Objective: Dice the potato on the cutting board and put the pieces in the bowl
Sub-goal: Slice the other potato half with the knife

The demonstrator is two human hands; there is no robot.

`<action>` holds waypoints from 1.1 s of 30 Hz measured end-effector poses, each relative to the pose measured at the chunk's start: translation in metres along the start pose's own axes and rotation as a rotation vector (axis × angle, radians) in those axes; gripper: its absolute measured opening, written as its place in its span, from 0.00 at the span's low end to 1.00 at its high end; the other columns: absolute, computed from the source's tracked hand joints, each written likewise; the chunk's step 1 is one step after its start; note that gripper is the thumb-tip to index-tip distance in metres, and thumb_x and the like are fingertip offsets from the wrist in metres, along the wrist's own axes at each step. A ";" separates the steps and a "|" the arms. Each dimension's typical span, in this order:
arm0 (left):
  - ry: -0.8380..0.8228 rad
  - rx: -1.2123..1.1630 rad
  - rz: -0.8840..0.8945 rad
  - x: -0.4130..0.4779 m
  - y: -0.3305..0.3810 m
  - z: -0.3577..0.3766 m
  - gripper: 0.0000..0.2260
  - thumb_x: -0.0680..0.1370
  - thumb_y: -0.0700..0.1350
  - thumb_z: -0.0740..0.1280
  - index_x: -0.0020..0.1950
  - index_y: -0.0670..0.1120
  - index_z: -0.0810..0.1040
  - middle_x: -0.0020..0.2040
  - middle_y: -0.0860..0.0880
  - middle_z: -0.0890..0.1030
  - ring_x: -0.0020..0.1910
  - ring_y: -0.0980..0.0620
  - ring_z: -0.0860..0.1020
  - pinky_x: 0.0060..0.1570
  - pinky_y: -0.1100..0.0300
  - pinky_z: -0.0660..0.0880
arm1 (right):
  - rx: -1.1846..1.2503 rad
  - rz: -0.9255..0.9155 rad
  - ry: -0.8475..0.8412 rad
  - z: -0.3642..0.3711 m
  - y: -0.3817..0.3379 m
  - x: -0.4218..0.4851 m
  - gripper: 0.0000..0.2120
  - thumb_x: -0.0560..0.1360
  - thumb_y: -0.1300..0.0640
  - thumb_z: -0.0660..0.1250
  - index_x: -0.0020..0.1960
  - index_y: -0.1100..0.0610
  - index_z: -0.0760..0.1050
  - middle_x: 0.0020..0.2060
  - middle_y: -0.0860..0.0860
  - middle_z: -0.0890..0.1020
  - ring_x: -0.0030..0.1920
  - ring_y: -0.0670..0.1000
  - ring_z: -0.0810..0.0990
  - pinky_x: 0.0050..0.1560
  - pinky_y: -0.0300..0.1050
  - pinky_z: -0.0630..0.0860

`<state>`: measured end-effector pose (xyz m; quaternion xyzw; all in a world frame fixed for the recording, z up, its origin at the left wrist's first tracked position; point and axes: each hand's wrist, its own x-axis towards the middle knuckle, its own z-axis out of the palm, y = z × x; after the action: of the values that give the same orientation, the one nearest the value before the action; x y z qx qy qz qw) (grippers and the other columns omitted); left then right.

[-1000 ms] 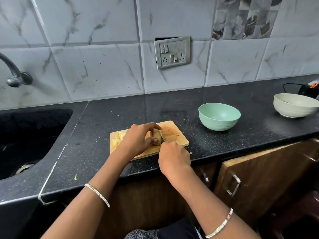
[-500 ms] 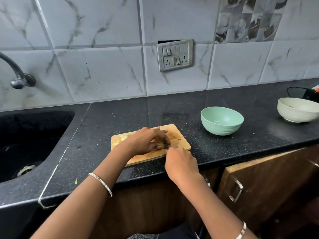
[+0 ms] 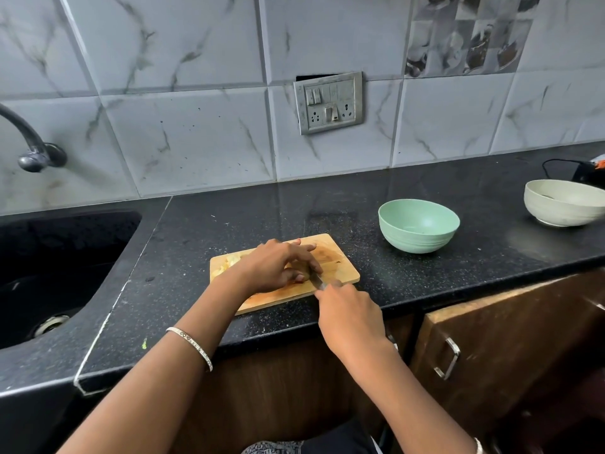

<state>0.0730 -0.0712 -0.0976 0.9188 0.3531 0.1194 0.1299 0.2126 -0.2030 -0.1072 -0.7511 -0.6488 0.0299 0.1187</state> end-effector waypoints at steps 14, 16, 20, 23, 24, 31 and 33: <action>0.073 -0.021 -0.058 -0.006 0.013 0.000 0.17 0.76 0.47 0.71 0.64 0.57 0.78 0.73 0.56 0.71 0.73 0.52 0.68 0.71 0.53 0.62 | 0.332 0.021 -0.318 -0.085 0.086 -0.027 0.19 0.82 0.44 0.61 0.43 0.56 0.79 0.27 0.48 0.77 0.25 0.51 0.73 0.26 0.44 0.73; 0.171 -0.064 -0.092 -0.007 0.016 0.001 0.20 0.74 0.52 0.73 0.65 0.56 0.78 0.67 0.53 0.78 0.67 0.50 0.75 0.67 0.55 0.67 | 0.441 0.042 -0.293 -0.090 0.095 -0.021 0.19 0.82 0.45 0.62 0.43 0.57 0.80 0.26 0.50 0.77 0.25 0.51 0.71 0.25 0.42 0.70; 0.240 -0.056 -0.211 0.001 0.018 0.005 0.38 0.67 0.63 0.75 0.72 0.52 0.69 0.66 0.49 0.77 0.65 0.47 0.75 0.65 0.52 0.70 | 0.573 0.093 -0.120 -0.066 0.086 0.000 0.19 0.83 0.46 0.60 0.43 0.56 0.80 0.29 0.51 0.79 0.23 0.46 0.72 0.26 0.43 0.71; 0.102 0.032 -0.262 0.012 0.014 0.009 0.41 0.68 0.64 0.74 0.75 0.49 0.65 0.70 0.46 0.73 0.68 0.46 0.71 0.67 0.52 0.66 | 0.552 0.100 -0.072 -0.044 0.074 0.011 0.19 0.84 0.46 0.57 0.43 0.54 0.79 0.36 0.53 0.82 0.28 0.49 0.76 0.25 0.41 0.71; 0.077 0.061 -0.260 0.015 0.012 0.010 0.39 0.69 0.64 0.73 0.74 0.48 0.67 0.69 0.46 0.74 0.67 0.47 0.72 0.67 0.53 0.67 | 0.543 0.105 -0.074 -0.037 0.071 0.015 0.19 0.84 0.45 0.56 0.44 0.54 0.78 0.38 0.53 0.82 0.31 0.51 0.77 0.25 0.41 0.71; 0.087 0.072 -0.260 0.019 0.007 0.007 0.28 0.70 0.62 0.73 0.65 0.50 0.77 0.61 0.51 0.80 0.58 0.50 0.76 0.59 0.56 0.72 | 0.458 0.124 -0.055 -0.010 0.059 0.028 0.20 0.84 0.42 0.53 0.50 0.54 0.77 0.44 0.55 0.82 0.47 0.58 0.81 0.49 0.60 0.81; 0.090 0.046 -0.264 0.020 0.006 0.007 0.27 0.70 0.61 0.74 0.64 0.50 0.78 0.60 0.51 0.80 0.57 0.51 0.76 0.57 0.57 0.72 | 0.445 0.117 -0.043 -0.008 0.057 0.031 0.20 0.84 0.42 0.52 0.52 0.54 0.77 0.45 0.54 0.82 0.47 0.57 0.81 0.49 0.59 0.81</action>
<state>0.0933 -0.0623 -0.0996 0.8609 0.4788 0.1341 0.1076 0.2739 -0.1811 -0.1080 -0.7420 -0.5839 0.1951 0.2654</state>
